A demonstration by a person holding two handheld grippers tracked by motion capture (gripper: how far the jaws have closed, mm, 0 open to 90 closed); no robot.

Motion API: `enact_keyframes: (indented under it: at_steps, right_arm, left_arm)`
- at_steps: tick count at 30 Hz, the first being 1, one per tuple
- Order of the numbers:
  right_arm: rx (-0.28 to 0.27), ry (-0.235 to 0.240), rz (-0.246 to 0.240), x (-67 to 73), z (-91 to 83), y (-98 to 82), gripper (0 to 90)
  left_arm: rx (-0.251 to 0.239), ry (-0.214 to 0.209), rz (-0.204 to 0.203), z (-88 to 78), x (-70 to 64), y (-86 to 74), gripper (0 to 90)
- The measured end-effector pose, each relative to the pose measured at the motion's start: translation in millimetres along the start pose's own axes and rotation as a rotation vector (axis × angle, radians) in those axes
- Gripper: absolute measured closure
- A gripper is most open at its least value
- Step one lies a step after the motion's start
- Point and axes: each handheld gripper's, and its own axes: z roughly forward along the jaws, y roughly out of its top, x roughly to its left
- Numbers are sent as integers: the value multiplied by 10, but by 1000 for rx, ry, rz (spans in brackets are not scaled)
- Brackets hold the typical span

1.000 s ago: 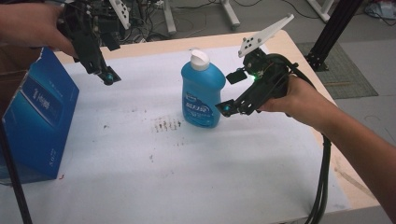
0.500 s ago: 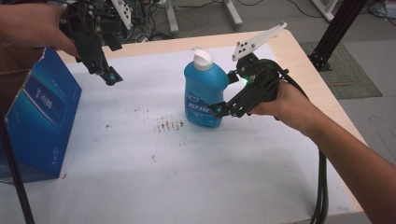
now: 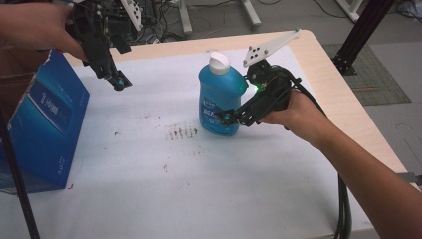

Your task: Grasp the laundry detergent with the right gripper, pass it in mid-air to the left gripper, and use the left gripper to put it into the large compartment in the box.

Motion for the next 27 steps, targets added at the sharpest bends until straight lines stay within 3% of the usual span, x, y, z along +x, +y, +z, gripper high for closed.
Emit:
enact_keyframes:
  at_steps: [9, 10, 13, 22, 25, 27]
  right_arm:
    - [-26, 6, -4, -13, 31, -39, 56]
    - [-33, 8, -7, -12, 47, -50, 107]
    - [-46, 16, -13, -6, 52, -62, 149]
    - [-68, -15, -11, -12, 71, -70, 168]
    - [-73, -11, -17, -10, 68, -84, 240]
    - [-77, -15, -16, -10, 69, -85, 240]
  left_arm:
    - [-1, -2, -4, 6, 2, -6, 18]
    - [1, -4, -3, 10, 0, -3, 18]
    - [1, -4, -1, 10, -2, -4, 18]
    - [2, -3, -5, 10, 0, -12, 18]
    - [1, -3, -5, 10, 2, -13, 18]
    - [1, -3, -5, 11, 2, -14, 17]
